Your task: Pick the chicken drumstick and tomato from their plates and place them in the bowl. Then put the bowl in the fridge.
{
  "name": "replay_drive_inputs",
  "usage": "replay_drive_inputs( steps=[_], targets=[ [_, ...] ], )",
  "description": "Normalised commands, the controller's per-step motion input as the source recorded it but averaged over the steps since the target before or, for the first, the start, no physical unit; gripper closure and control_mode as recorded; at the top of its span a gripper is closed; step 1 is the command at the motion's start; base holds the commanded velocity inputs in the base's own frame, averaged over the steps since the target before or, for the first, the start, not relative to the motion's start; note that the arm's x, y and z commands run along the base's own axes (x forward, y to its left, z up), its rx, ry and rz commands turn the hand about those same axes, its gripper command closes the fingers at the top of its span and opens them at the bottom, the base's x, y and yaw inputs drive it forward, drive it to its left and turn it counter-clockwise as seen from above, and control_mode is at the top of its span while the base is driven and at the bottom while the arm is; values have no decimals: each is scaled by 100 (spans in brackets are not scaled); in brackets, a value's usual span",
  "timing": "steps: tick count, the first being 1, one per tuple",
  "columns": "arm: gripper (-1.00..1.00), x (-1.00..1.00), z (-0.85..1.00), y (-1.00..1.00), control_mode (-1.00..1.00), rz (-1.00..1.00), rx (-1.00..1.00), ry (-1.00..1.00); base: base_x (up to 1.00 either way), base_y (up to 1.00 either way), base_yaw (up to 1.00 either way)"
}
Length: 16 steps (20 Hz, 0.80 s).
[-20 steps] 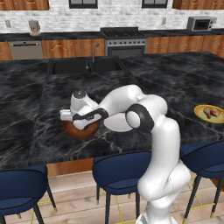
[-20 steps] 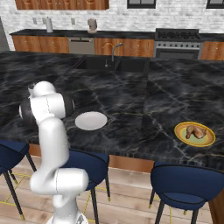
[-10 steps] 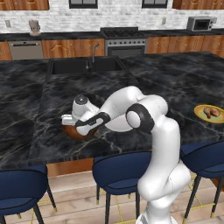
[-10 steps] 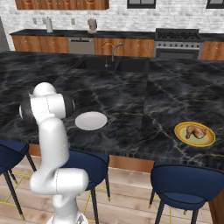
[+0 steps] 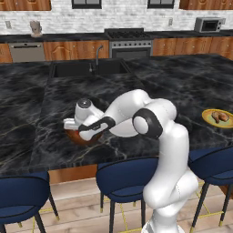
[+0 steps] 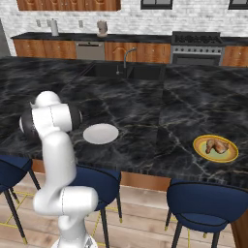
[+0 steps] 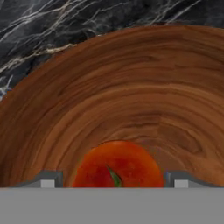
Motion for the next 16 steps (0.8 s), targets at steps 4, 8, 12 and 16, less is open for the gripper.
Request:
replay_drive_inputs(
  steps=[4, 8, 12, 16],
  targets=[
    [-100, -18, 30, 0, -100, 0, 0, 0, 0, 0, 0],
    [-100, -13, 40, -3, -100, 0, 0, 0, 0, 0, 0],
    [-100, -27, 50, -14, -100, 0, 0, 0, 0, 0, 0],
    [-100, -47, 44, -34, -100, 0, 0, 0, 0, 0, 0]
  ],
)
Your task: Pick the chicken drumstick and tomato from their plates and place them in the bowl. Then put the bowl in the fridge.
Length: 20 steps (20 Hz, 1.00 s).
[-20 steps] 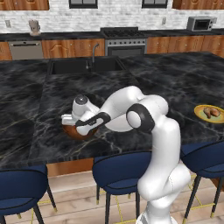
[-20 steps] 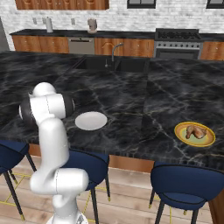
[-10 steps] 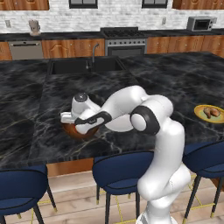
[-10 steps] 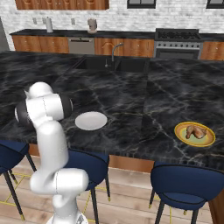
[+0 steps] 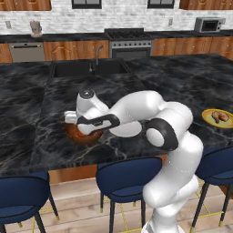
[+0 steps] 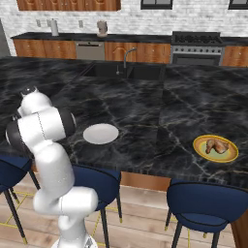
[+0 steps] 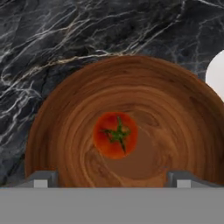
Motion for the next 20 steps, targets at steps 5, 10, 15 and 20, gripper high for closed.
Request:
replay_drive_inputs(
  steps=[5, 10, 15, 20],
  targets=[
    [-100, -56, 43, -48, -100, -1, 3, -3, 0, 0, 0],
    [-100, -54, 29, -61, -100, -5, 2, -7, 0, 0, 0],
    [-100, -43, 25, -58, -100, -5, 0, -3, 0, 0, 0],
    [-100, -39, 24, -66, -100, -6, 0, -1, 0, 0, 0]
  ],
)
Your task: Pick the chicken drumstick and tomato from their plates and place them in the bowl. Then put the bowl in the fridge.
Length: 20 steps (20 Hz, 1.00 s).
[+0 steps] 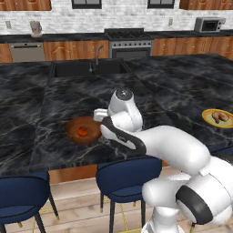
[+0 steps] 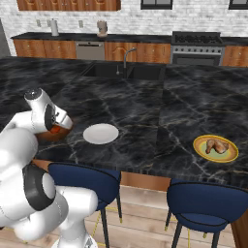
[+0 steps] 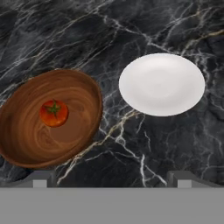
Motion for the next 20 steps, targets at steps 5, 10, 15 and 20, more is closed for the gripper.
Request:
replay_drive_inputs(
  steps=[5, 10, 15, 20],
  targets=[
    [-100, -28, 17, -73, -100, -8, 0, 1, 0, 0, 0],
    [-100, -17, 3, -84, -100, -6, 0, 9, 0, 0, 0],
    [-100, -7, 0, -90, -100, 0, -2, 12, 0, 0, 0],
    [-100, -12, 0, -89, -100, 0, -2, 6, 0, 0, 0]
  ],
)
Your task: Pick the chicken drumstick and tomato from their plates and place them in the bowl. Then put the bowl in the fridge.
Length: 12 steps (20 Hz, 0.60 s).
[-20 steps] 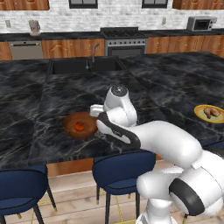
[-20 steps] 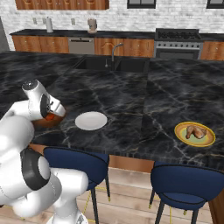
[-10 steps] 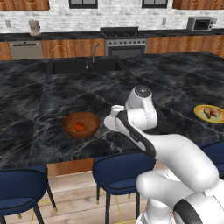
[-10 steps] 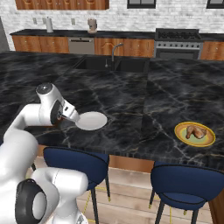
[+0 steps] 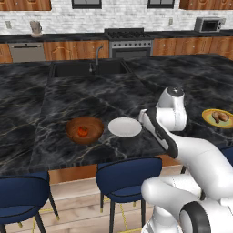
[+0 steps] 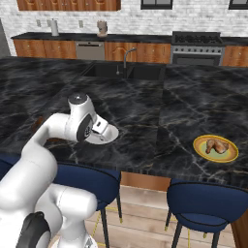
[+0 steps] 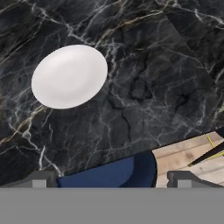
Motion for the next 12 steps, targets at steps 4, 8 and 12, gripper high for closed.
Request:
replay_drive_inputs(
  steps=[4, 8, 12],
  targets=[
    [-100, -12, -3, -82, -100, 0, -1, 5, 0, 0, 0],
    [-100, -6, -5, -40, -100, -1, -1, 3, 0, 0, 0],
    [-100, 0, 0, 0, -100, 0, 0, 0, 0, 0, 0]
  ],
)
